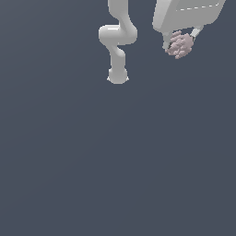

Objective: Pick up the object and move it to a goal position.

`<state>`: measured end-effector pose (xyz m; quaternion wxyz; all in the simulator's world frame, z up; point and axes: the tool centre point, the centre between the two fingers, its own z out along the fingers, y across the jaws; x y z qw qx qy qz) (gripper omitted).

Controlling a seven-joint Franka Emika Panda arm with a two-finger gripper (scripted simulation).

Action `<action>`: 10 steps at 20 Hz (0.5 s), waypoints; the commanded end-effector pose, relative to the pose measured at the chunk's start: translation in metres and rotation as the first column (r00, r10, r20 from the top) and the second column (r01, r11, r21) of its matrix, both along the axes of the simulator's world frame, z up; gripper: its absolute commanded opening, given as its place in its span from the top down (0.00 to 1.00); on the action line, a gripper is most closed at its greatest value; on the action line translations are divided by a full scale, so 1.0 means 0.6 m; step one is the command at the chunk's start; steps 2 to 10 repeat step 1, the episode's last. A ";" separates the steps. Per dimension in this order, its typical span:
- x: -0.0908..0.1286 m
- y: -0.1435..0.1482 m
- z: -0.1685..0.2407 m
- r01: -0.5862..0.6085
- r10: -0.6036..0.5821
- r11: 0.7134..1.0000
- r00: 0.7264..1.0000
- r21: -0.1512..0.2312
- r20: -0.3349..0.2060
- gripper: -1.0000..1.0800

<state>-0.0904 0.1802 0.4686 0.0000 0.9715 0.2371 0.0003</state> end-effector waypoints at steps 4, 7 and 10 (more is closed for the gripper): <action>0.000 0.001 0.003 0.001 -0.001 1.000 1.000 0.000 -0.001 1.00; 0.000 0.001 0.003 0.001 -0.001 1.000 1.000 0.000 -0.001 1.00; 0.000 0.001 0.003 0.001 -0.001 1.000 1.000 0.000 -0.001 1.00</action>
